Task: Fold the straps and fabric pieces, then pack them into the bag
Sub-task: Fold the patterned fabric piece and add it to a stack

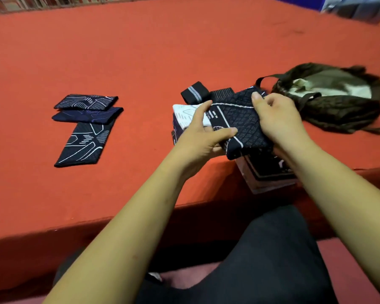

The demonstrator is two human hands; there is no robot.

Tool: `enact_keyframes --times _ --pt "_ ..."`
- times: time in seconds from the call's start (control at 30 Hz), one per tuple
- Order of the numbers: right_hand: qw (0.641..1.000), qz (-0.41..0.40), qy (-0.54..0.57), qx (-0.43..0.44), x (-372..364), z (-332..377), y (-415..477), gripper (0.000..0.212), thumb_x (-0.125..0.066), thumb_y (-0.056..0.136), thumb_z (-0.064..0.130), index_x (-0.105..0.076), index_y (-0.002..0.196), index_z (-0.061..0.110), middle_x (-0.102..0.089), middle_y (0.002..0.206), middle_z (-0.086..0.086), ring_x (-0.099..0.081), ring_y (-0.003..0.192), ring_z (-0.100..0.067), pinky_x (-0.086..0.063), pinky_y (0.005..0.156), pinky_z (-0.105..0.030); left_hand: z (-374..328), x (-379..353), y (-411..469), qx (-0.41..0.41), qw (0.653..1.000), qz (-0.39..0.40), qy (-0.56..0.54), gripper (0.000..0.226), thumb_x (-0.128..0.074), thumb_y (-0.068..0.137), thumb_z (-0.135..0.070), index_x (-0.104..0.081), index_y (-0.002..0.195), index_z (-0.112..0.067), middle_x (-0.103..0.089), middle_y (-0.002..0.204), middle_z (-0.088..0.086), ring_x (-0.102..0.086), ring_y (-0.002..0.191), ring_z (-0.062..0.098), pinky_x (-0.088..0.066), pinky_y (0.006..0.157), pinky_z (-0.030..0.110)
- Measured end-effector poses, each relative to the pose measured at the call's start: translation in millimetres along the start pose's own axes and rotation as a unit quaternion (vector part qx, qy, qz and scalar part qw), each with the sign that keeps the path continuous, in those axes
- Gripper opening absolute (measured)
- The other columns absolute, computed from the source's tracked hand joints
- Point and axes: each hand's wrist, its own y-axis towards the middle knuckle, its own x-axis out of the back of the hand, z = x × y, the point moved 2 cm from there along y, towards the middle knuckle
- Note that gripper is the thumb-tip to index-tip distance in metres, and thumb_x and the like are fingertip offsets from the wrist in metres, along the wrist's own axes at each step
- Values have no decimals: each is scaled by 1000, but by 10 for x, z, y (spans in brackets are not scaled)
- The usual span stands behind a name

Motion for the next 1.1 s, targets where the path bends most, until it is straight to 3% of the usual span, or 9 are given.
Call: enact_keyframes --times 0.2,0.33,0.43,0.53,0.63,0.73,0.87,0.97,1.1 --pt "996 16 -76 -43 377 -503 185 49 -53 99 27 -57 84 -19 -43 71 -15 -39 68 -21 -28 59 -34 227 -383 295 2 997 31 77 73 -65 88 5 -34 146 -28 -68 111 11 -66 80 14 -56 65 29" --pt "994 4 -99 -52 453 -792 259 31 -60 95 22 -60 99 -9 -58 88 -20 -54 82 -28 -34 68 -29 402 -512 433 -24 972 25 230 72 -77 81 -22 -38 142 -18 -67 122 9 -64 88 13 -52 73 28" --pt "994 6 -104 -42 450 -922 254 22 -65 91 19 -59 106 5 -58 83 -3 -54 83 -21 -28 66 -24 504 -584 493 -83 901 15 426 76 -74 78 -41 -41 141 -15 -62 131 4 -61 114 17 -47 99 35" --pt "994 24 -102 -30 429 -1040 195 17 -65 90 18 -57 103 10 -55 64 2 -54 71 -21 -28 61 -28 613 -581 489 -151 831 -13 535 54 -70 84 -45 -56 124 -12 -55 114 8 -52 111 26 -42 100 38" --pt "995 14 -96 0 393 -1109 122 15 -64 90 15 -57 104 14 -55 64 1 -54 69 -19 -29 62 -28 687 -523 468 -163 789 -37 591 70 -50 78 -68 -58 119 -11 -41 120 7 -38 117 27 -35 106 37" --pt "996 -33 -75 29 373 -1102 116 18 -64 89 12 -60 106 15 -53 68 7 -53 72 -16 -34 69 -26 703 -481 476 -129 806 3 577 96 -41 73 -77 -43 143 -12 -25 154 4 -20 143 21 -21 119 36" --pt "991 -22 -127 33 286 -1142 175 12 -61 90 14 -65 101 13 -66 86 -2 -58 84 -21 -42 81 -31 811 -408 501 -92 842 37 530 100 -46 81 -71 -17 157 -12 -17 162 -2 -13 149 12 -16 123 37" --pt "980 22 -198 17 267 -1167 218 13 -58 90 19 -65 101 18 -66 101 -12 -58 102 -29 -41 88 -33 765 -398 503 -107 846 35 522 84 -56 91 -55 -23 155 -12 -25 158 -1 -21 146 12 -20 121 37" --pt "984 -25 -174 35 458 -706 321 20 -54 84 14 -71 95 11 -68 97 -14 -61 94 -30 -46 88 -34 296 -230 515 -149 859 -16 489 70 -57 89 -54 -44 144 -12 -47 142 3 -42 132 10 -33 113 29"
